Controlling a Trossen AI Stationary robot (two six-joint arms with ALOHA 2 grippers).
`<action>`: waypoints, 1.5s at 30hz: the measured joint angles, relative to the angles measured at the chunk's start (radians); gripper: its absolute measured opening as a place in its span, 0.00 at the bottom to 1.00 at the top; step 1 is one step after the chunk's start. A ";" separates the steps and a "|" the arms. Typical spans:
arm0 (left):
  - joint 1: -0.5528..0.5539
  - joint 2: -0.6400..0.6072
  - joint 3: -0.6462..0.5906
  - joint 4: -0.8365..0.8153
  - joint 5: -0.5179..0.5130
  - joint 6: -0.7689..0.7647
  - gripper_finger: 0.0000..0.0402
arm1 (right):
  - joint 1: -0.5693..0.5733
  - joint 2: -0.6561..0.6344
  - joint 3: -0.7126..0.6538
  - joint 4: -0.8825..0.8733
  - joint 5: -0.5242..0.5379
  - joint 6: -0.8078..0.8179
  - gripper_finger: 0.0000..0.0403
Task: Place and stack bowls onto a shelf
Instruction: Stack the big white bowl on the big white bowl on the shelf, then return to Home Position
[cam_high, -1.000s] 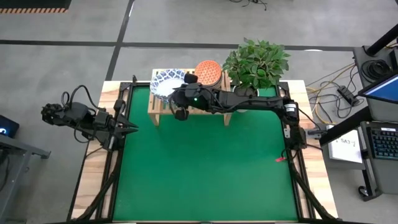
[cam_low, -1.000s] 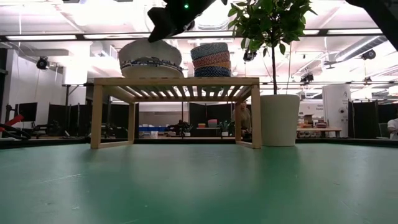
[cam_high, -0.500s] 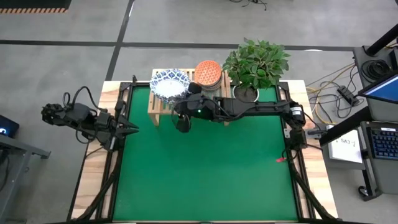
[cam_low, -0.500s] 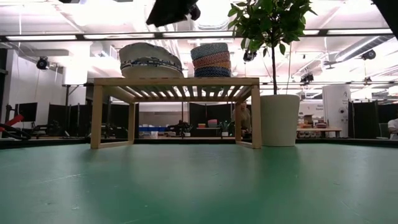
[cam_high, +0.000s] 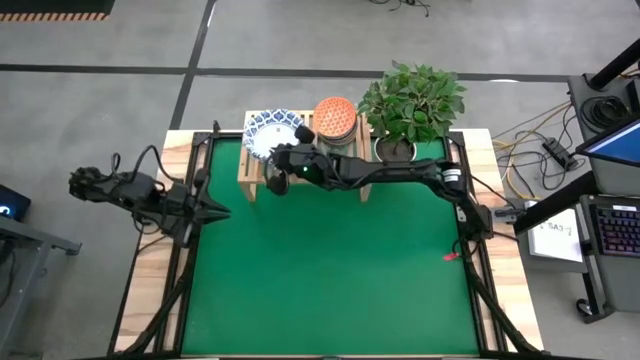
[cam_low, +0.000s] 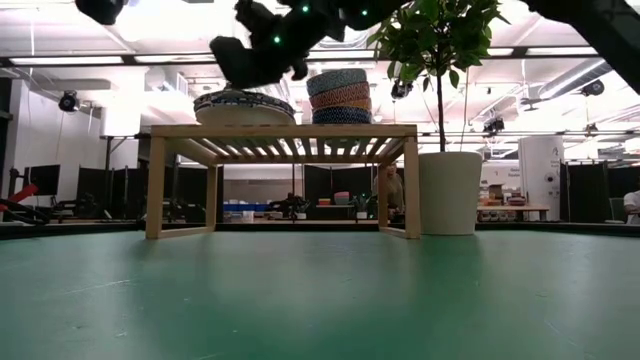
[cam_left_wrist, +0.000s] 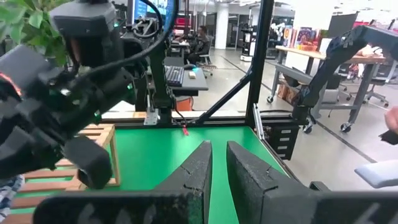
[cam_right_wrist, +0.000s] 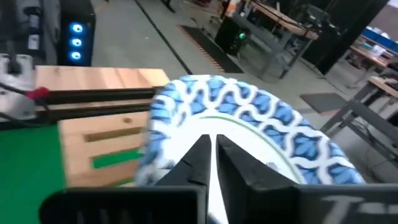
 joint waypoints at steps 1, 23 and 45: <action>0.000 -0.001 -0.008 0.009 0.001 0.000 0.08 | 0.004 0.001 0.000 0.000 0.000 0.000 0.03; 0.001 -0.125 -0.132 0.025 0.028 0.032 0.08 | 0.269 -0.441 -0.516 0.033 -0.242 0.036 0.02; 0.002 -0.311 -0.392 0.159 -0.090 -0.026 0.08 | 0.347 -1.266 -1.427 0.360 -0.271 0.158 0.02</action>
